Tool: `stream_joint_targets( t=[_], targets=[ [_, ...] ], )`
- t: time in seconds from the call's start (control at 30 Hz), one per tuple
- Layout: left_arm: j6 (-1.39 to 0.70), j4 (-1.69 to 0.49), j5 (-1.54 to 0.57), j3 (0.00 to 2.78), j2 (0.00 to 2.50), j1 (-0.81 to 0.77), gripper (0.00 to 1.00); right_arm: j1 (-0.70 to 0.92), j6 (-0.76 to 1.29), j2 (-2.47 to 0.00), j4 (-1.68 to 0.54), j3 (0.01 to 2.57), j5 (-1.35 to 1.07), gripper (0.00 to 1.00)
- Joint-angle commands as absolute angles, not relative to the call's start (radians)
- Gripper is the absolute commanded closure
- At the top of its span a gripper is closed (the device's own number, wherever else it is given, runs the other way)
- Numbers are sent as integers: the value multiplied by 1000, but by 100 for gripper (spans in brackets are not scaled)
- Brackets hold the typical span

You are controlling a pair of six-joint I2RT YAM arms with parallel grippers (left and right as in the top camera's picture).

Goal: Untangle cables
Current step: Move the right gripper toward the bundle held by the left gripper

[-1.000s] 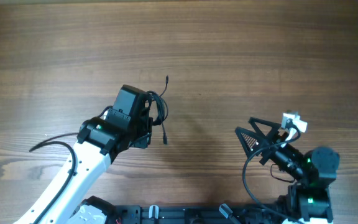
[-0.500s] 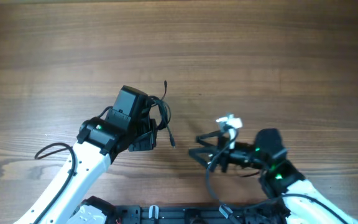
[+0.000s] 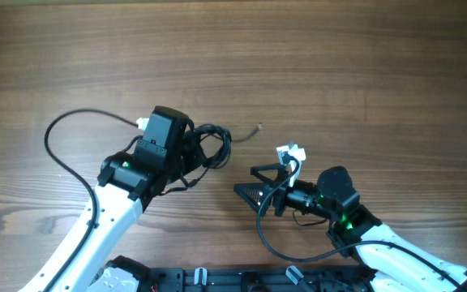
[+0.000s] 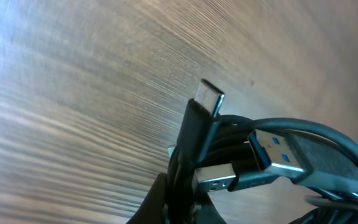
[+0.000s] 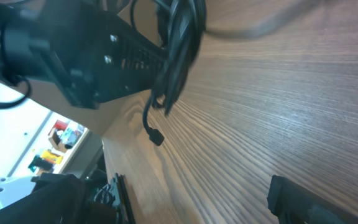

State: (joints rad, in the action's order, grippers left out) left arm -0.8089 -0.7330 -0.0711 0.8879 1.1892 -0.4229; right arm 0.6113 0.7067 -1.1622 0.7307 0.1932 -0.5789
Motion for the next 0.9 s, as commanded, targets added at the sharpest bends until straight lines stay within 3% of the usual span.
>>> stream_joint_targets(
  t=[0.0,0.13,0.23,0.27,0.37,0.4,0.6,0.7,0.8,0.87],
  targets=[
    [-467,-737,-54,904,1180,-417,96,607,646,-1167,741,204,-630,0],
    [-411,-740,-54,904,1180,-417,96,595,670,-1158,742,204,-630,1],
    [-395,-748,-55,904,1180,-417,96,524,821,-1145,742,204,-628,1],
    [-396,-748,-55,904,1180,-417,96,490,883,-1145,741,204,-624,7],
    [-396,-736,-97,904,1180,-417,96,408,1127,-1159,717,204,-548,44],
    [-396,-725,-128,904,1180,-417,96,401,1171,-1167,719,204,-520,50],
    [-397,-690,-289,904,1180,-417,96,412,1230,-1212,732,204,-493,51],
    [-400,-691,-288,904,1180,-417,96,422,1235,-1231,741,204,-489,62],
    [-400,-691,-287,904,1180,-417,96,421,1250,-1240,741,204,-490,78],
    [-400,-691,-285,904,1180,-417,96,422,1264,-1240,740,204,-494,80]
  ],
)
